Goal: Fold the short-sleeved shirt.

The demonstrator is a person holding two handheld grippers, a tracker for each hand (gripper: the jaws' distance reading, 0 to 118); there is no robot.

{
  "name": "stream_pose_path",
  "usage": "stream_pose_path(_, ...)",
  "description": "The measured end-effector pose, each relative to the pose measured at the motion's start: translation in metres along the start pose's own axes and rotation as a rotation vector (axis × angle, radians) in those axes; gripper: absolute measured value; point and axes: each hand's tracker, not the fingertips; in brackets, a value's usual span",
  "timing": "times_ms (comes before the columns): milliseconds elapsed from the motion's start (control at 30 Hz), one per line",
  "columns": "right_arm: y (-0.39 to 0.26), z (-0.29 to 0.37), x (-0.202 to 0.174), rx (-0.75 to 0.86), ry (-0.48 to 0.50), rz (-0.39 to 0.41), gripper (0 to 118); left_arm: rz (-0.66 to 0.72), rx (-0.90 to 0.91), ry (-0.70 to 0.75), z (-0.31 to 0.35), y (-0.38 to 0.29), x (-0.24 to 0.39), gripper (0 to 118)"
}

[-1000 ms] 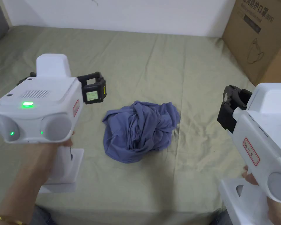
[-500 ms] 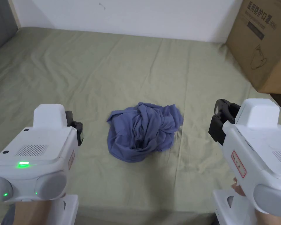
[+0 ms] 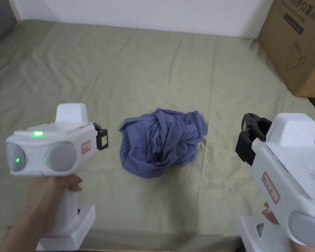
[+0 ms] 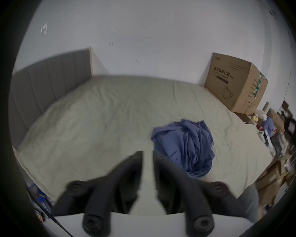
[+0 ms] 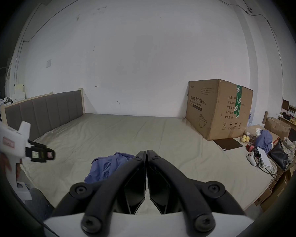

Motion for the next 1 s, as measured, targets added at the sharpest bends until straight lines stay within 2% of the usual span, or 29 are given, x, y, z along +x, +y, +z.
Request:
stream_pose_path(67,-0.001,-0.003,0.002,-0.005,-0.003,-0.002,0,0.021,-0.142,-0.033,-0.03,0.011,-0.001,79)
stream_pose_path(100,-0.001,-0.004,0.003,-0.009,-0.005,-0.005,0,0.02,-0.202,-0.03,-0.046,0.013,0.0,92)
stream_pose_path(167,-0.003,-0.007,0.006,-0.017,-0.007,-0.01,0,0.009,-0.254,-0.018,-0.073,0.011,0.007,107)
stream_pose_path(333,-0.01,-0.018,0.014,-0.053,-0.021,-0.006,0,-0.049,-0.436,0.044,-0.14,0.007,0.024,107)
stream_pose_path(533,-0.021,-0.03,0.024,-0.102,-0.053,-0.019,0,-0.04,-0.501,0.071,-0.192,0.002,0.037,107)
stream_pose_path(567,-0.022,-0.031,0.026,-0.11,-0.058,-0.022,0,-0.037,-0.507,0.074,-0.196,0.001,0.04,103)
stream_pose_path(600,-0.022,-0.031,0.022,-0.102,0.046,-0.079,0,-0.038,-0.516,0.076,-0.202,-0.001,0.043,91)
stream_pose_path(633,-0.022,-0.032,0.022,-0.106,0.054,-0.086,0,-0.037,-0.523,0.067,-0.205,-0.002,0.045,73)
stream_pose_path(667,-0.023,-0.034,0.022,-0.112,0.051,-0.086,0,-0.006,-0.517,-0.012,-0.202,-0.003,0.045,44)
stream_pose_path(733,-0.024,-0.036,0.023,-0.137,0.049,-0.094,0,0.005,-0.496,-0.068,-0.199,-0.003,0.052,5)
stream_pose_path(767,-0.024,-0.038,0.022,-0.141,0.05,-0.096,0,-0.036,-0.492,-0.023,-0.196,-0.004,0.053,2)
stream_pose_path(833,-0.022,-0.042,0.023,-0.151,0.07,-0.112,0,-0.051,-0.492,-0.04,-0.191,-0.004,0.049,0)
stream_pose_path(900,-0.016,-0.048,0.023,-0.155,0.073,-0.111,0,0.014,-0.442,-0.043,-0.178,0.001,0.042,0)
stream_pose_path(1000,-0.001,-0.063,0.022,-0.121,0.084,-0.052,0,0.097,-0.315,-0.066,-0.149,0.01,0.031,0)
